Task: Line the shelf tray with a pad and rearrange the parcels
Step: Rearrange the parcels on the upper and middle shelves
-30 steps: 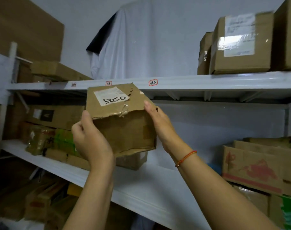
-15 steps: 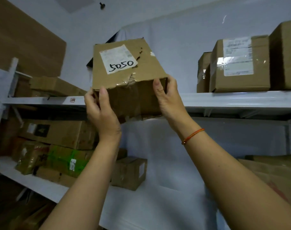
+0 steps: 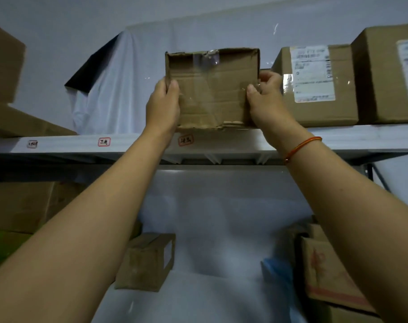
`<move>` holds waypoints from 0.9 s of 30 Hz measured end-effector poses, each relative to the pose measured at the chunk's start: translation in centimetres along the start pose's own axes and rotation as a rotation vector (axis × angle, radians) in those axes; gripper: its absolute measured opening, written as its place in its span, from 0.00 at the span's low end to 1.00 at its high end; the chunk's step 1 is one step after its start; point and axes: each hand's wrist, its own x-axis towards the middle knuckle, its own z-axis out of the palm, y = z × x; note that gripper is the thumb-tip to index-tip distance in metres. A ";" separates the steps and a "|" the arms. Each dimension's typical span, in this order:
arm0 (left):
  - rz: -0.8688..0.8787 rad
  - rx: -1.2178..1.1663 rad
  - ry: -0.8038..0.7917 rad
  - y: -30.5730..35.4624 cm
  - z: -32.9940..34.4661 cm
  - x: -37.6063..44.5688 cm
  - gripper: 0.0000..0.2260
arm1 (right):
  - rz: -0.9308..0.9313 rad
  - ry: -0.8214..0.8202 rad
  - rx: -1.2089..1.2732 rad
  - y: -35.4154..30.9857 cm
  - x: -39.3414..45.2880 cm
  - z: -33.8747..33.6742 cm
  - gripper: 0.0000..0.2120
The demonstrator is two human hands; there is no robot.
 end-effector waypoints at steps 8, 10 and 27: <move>0.002 0.155 -0.001 -1.9 2.9 2.1 0.26 | -0.293 0.242 -0.583 1.7 0.8 -0.3 0.22; 0.174 0.230 0.072 -2.9 3.1 1.2 0.25 | -0.372 0.269 -0.751 2.7 0.7 0.1 0.18; 0.287 0.705 -0.125 -7.1 3.9 -0.7 0.20 | -0.498 0.245 -0.937 7.7 -0.5 2.1 0.17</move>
